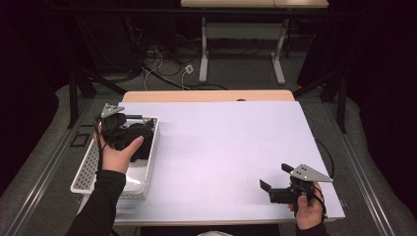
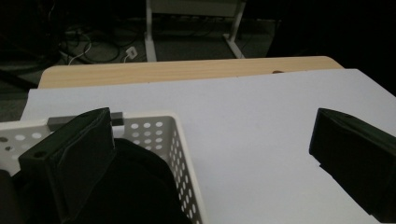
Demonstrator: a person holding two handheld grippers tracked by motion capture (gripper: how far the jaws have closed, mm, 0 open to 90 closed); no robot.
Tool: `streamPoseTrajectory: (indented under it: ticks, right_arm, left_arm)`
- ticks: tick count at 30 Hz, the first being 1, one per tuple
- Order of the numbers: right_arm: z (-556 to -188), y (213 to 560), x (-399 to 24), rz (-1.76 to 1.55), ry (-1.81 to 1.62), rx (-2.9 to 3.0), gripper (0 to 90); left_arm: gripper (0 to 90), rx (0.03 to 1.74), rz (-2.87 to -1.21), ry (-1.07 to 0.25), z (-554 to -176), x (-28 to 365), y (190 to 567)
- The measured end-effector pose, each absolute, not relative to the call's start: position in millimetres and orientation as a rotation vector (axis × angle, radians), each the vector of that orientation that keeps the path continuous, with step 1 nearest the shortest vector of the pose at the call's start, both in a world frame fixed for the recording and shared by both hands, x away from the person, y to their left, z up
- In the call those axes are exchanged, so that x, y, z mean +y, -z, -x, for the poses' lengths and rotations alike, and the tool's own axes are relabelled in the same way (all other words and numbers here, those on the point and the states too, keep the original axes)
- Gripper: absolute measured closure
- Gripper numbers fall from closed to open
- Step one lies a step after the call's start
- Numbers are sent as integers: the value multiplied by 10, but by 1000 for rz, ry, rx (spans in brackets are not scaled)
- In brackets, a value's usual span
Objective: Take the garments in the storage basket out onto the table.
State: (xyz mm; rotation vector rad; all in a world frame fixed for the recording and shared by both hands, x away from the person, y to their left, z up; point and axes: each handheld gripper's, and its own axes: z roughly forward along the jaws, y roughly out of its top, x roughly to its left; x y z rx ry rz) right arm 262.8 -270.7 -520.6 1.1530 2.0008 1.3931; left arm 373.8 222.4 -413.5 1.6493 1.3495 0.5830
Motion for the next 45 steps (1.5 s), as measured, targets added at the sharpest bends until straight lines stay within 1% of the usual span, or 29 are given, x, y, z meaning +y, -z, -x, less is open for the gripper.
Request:
streamPoseTrajectory:
  ticks: [11, 14, 25, 37, 45]
  right_arm:
    - [-2637, 5219, -2704, -1158, -1384, 2016, 0]
    - [-2640, 5222, -2703, -1159, -1381, 2019, 0]
    - [-2649, 5235, -2693, -1156, -1381, 2025, 0]
    - [-2647, 5238, -2684, -1164, -1374, 2037, 0]
    - [-2651, 5242, -2680, -1154, -1370, 2044, 0]
  left_arm:
    - [4, 1461, -1680, -606, -3936, 2373, 4294]
    - [4, 1496, -1669, -567, -3995, 2438, 4346]
    - [4, 1642, -1675, -523, -4175, 2604, 4584]
    - [4, 1737, -1687, -495, -4249, 2734, 4797]
    - [3, 1760, -1720, -477, -4280, 2732, 4883]
